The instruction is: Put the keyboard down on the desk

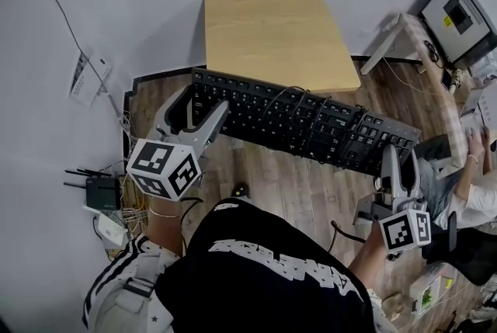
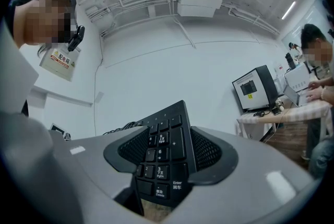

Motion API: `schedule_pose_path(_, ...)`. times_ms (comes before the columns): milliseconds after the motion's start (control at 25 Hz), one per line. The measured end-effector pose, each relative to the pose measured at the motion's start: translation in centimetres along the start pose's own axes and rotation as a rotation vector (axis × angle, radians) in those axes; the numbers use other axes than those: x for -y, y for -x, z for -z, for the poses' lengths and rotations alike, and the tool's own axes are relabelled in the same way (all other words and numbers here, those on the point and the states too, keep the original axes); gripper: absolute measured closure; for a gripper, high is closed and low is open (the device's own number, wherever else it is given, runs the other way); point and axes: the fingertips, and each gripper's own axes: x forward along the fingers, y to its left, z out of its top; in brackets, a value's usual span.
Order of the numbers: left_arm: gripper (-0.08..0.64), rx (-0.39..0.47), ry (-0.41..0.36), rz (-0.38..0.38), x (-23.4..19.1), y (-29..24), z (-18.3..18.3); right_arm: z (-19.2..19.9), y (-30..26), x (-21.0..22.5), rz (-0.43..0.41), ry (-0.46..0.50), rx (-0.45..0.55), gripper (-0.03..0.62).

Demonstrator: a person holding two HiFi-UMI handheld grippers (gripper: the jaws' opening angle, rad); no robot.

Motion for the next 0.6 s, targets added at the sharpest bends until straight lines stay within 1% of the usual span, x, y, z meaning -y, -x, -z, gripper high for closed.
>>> schedule_pose_path(600,0.245,0.020,-0.003,-0.003,0.01,0.10,-0.13,-0.20,-0.03,-0.09,-0.007,0.009,0.011,0.337)
